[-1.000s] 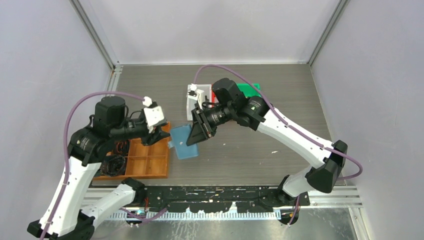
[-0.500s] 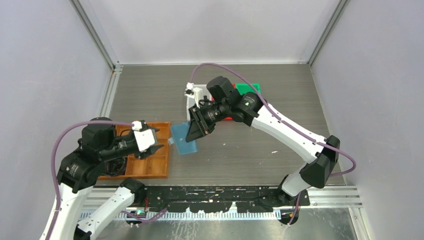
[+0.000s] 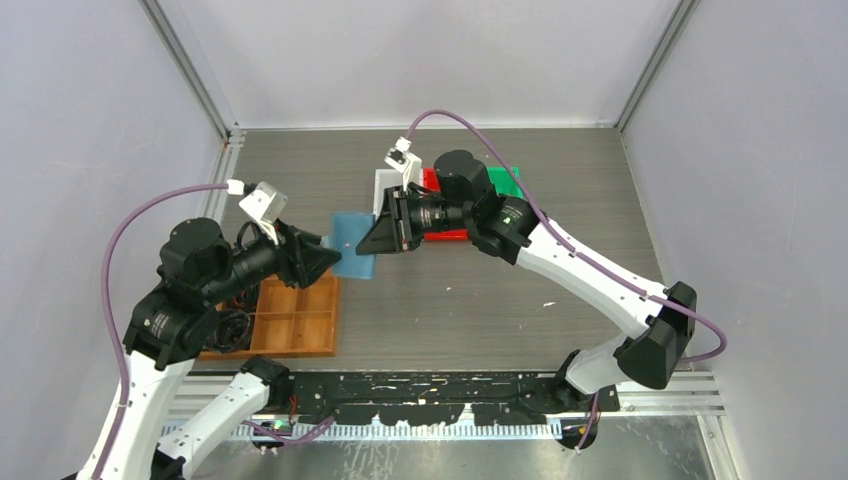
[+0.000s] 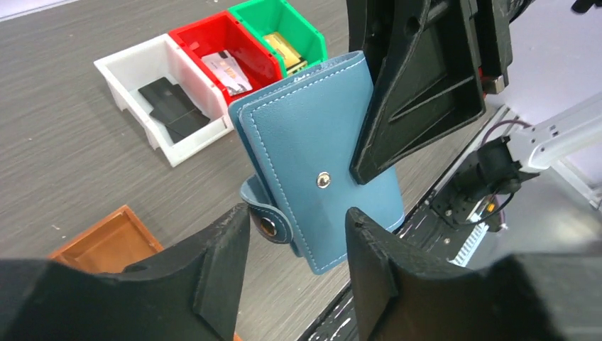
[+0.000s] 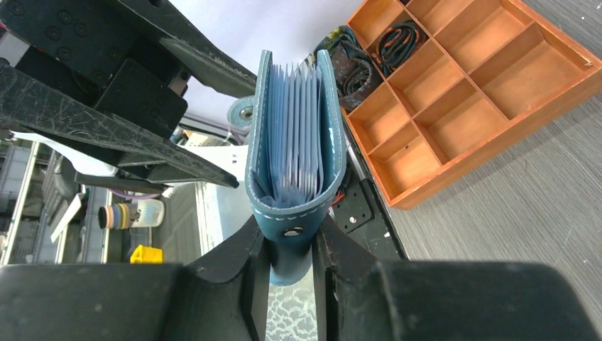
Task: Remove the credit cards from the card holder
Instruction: Open the card holder.
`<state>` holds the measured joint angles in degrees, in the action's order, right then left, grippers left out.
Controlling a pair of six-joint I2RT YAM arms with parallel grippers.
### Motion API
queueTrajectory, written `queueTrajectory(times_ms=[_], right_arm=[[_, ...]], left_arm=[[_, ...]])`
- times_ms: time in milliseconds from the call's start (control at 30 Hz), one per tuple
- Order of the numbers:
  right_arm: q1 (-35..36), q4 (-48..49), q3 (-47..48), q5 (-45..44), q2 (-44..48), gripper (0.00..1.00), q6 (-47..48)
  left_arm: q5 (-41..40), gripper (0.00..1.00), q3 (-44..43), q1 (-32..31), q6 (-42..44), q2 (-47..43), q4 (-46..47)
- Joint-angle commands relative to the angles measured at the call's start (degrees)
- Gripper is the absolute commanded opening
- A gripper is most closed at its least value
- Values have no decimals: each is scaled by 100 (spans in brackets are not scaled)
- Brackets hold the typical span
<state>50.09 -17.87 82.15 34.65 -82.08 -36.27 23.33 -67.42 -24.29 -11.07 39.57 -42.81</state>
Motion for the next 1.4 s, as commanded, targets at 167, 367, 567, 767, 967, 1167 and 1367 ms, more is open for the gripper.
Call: queueTrajectory(times_ms=[167, 367, 567, 767, 967, 1167, 1367], right_arm=[[-9, 895, -9, 59, 383, 1, -337], [-8, 908, -31, 116, 453, 1, -326], [-8, 938, -72, 164, 537, 1, -340], [-9, 1176, -288, 297, 642, 15, -388], [-8, 1164, -576, 277, 699, 55, -236], [-192, 556, -673, -151, 874, 88, 172], [-394, -30, -597, -753, 1194, 94, 955]], left_arm=[[-218, 26, -216, 124, -319, -22, 454], [-797, 11, -263, 127, 81, -75, 413], [-1109, 2, -246, 127, 235, -31, 453], [-805, 0, -349, 124, 284, 97, 537], [-684, 0, -468, 124, 548, 309, 739], [-300, 0, -633, 122, 1338, 445, 830], [597, 0, -691, 127, 2496, 495, 480]])
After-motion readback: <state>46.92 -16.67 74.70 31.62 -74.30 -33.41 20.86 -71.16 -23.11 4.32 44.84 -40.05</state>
